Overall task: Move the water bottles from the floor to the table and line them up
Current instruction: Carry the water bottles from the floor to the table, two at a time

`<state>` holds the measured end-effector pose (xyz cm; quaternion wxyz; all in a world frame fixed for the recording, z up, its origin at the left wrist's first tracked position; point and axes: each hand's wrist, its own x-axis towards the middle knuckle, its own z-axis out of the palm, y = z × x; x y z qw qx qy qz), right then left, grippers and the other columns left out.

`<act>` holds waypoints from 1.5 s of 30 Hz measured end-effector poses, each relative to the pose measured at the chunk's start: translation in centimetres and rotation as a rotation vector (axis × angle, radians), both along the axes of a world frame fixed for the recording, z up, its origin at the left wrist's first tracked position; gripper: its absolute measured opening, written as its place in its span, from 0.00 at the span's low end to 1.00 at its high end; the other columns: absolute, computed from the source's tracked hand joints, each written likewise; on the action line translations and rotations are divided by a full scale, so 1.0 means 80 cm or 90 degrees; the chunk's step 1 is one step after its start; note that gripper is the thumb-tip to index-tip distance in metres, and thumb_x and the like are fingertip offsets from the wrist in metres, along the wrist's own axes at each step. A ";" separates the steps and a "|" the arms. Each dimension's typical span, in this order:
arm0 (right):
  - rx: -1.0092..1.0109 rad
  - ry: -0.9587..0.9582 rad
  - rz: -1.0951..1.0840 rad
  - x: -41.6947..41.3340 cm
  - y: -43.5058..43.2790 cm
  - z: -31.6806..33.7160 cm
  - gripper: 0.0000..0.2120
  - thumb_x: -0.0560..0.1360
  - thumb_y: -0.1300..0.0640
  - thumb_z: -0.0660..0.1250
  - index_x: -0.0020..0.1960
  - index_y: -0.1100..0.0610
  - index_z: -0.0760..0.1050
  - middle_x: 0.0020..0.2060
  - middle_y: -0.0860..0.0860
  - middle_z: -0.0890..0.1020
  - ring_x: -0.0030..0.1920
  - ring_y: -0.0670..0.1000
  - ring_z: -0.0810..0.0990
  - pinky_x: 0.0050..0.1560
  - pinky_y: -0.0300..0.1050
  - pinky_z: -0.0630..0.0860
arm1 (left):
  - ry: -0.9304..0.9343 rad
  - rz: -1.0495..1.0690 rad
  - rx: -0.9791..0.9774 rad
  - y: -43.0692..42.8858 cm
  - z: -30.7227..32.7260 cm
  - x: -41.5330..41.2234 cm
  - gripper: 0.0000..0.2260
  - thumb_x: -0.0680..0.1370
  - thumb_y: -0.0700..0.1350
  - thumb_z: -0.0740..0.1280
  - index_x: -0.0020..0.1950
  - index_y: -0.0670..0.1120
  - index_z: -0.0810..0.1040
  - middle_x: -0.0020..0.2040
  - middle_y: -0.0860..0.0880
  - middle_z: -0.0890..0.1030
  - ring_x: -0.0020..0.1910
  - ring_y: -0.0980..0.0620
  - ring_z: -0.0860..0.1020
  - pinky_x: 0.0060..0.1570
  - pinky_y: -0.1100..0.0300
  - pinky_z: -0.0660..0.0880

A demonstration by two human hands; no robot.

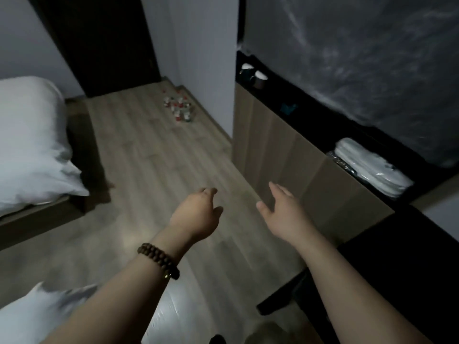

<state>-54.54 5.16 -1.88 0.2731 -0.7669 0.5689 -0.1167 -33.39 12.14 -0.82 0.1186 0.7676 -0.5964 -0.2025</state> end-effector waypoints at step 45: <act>0.009 0.037 0.098 0.941 -0.726 -0.016 0.31 0.83 0.44 0.59 0.80 0.58 0.60 0.78 0.55 0.66 0.77 0.54 0.64 0.76 0.51 0.63 | 0.061 0.080 -0.054 -0.698 -0.004 0.922 0.21 0.81 0.52 0.67 0.73 0.48 0.74 0.67 0.50 0.79 0.63 0.50 0.78 0.60 0.59 0.73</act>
